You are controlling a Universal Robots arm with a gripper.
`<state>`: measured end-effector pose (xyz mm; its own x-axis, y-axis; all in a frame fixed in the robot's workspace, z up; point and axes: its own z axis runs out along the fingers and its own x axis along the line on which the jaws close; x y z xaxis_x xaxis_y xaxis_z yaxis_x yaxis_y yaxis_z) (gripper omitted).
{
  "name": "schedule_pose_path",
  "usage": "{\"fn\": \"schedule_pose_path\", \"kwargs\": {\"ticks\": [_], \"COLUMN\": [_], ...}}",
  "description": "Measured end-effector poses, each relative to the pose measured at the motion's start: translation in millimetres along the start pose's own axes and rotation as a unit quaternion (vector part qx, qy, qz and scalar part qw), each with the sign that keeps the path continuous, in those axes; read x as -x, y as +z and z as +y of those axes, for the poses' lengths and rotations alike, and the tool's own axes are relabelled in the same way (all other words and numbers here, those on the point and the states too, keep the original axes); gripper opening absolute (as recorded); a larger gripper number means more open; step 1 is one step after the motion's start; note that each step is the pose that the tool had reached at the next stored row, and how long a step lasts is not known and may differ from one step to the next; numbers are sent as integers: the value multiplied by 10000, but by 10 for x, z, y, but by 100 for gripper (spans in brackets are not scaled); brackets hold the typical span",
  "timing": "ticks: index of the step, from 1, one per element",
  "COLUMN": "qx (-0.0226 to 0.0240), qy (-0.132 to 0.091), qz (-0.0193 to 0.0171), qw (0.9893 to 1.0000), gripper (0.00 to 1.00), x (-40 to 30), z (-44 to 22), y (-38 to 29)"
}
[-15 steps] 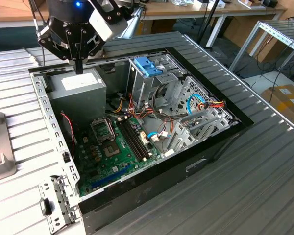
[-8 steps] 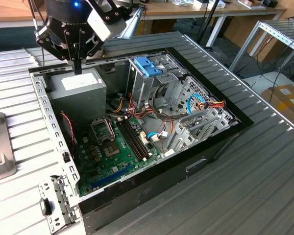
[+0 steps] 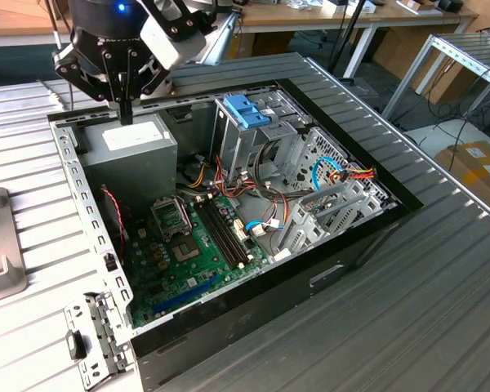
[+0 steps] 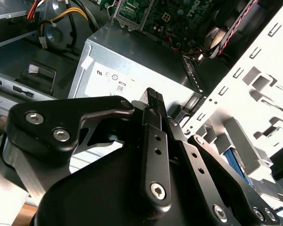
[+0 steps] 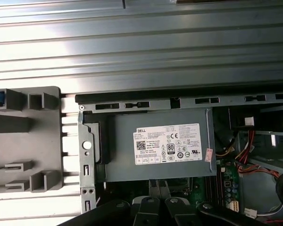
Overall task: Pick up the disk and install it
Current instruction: 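Reach for the disk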
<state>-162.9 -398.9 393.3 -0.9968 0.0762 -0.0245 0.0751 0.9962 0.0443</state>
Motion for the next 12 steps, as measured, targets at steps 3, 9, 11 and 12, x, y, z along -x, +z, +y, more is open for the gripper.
{"fn": "schedule_pose_path", "kwargs": {"ticks": [3, 9, 11, 12], "qx": [0, 0, 0, 0], "qy": [0, 0, 0, 0], "qz": [0, 0, 0, 0], "qw": [10000, 10000, 10000, 10000], "gripper": [10, 10, 10, 10], "x": [-12, -40, -48, -52], "z": [-1, -3, -4, -4], "y": [0, -1, -1, -1]}}
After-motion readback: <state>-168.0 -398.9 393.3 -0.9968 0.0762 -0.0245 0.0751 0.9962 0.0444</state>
